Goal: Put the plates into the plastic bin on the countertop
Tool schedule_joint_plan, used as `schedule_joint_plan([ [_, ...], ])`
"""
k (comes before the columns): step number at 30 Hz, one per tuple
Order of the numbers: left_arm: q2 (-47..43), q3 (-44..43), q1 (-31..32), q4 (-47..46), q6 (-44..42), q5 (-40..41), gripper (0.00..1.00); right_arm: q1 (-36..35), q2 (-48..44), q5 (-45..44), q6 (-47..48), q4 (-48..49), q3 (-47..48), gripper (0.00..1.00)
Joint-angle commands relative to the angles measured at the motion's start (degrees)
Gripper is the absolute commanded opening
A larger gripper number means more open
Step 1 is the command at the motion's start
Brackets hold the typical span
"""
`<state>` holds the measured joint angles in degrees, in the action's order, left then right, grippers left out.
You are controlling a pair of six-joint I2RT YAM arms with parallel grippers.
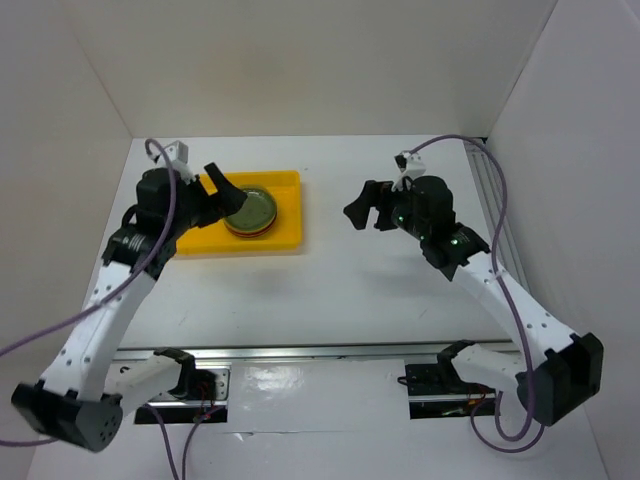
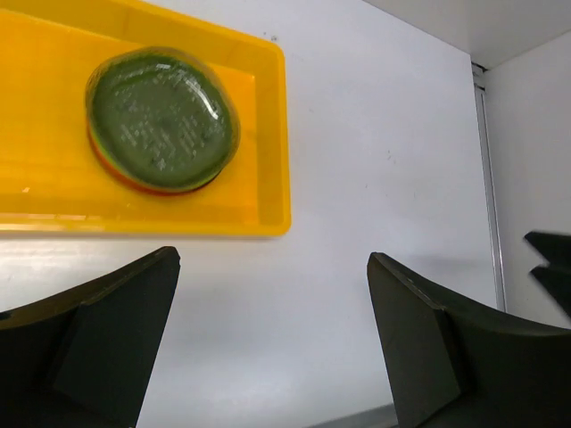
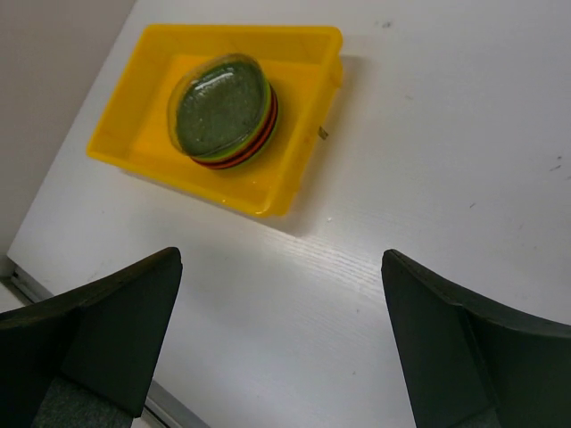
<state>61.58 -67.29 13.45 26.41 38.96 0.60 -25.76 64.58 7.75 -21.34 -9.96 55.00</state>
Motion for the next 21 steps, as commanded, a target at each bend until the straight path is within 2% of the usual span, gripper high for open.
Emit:
schedule_joint_plan([
  [1, -9.53, 4.00, 0.87, 8.46, -2.48, 2.57, 1.00, -1.83, -5.23, -5.20, 1.83, -8.40, 4.85, 1.00],
  [9, -26.24, 5.32, 1.49, 19.45, -5.56, 2.82, 1.00, -4.39, -13.24, -9.76, 2.36, -20.26, 6.96, 1.00],
  [14, -31.17, 4.01, 1.49, 26.05, -6.88, 5.55, 1.00, -4.39, -17.81, -12.32, 2.89, -23.71, 6.96, 1.00],
  [21, -32.49, 5.06, 1.49, 27.20, -7.41, 5.64, 1.00, -4.39, -19.31, -13.64, 2.36, -25.02, 6.43, 1.00],
])
